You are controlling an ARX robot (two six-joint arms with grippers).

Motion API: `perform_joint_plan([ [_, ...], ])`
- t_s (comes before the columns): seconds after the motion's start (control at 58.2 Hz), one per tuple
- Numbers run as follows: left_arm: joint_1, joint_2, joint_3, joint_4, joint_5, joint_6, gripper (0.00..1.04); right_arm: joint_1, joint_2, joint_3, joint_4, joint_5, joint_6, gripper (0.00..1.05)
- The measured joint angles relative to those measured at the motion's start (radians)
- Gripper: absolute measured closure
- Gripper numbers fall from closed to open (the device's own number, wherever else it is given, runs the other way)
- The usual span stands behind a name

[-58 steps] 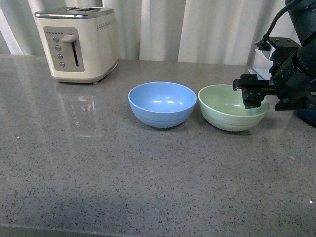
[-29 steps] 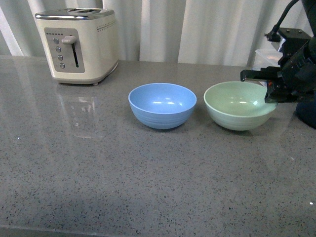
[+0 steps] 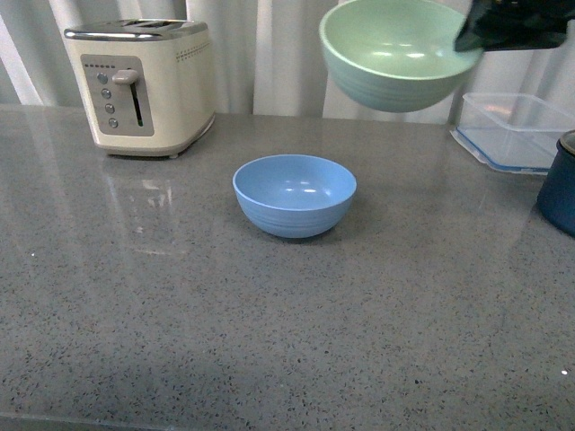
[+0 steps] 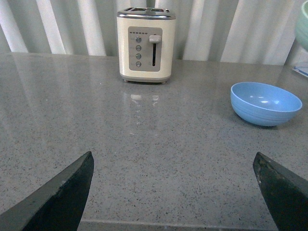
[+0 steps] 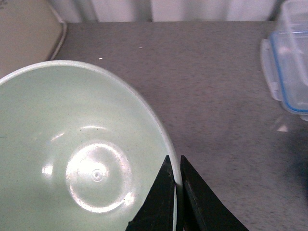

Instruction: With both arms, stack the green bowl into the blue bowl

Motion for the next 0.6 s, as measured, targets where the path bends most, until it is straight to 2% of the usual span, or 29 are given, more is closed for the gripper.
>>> perform_joint_plan([
  [0.12, 0.000, 0.000, 0.000, 0.000, 0.000, 0.000, 0.07, 0.065, 0.062, 0.026, 0.019, 0.008, 0.012, 1.04],
  [0.241, 0.000, 0.000, 0.000, 0.000, 0.000, 0.000, 0.07, 0.095, 0.125, 0.054, 0.023, 0.026, 0.016, 1.04],
  [0.601, 0.000, 0.000, 0.000, 0.000, 0.000, 0.000, 0.07, 0.113, 0.287, 0.108, 0.021, 0.084, 0.034, 1.04],
])
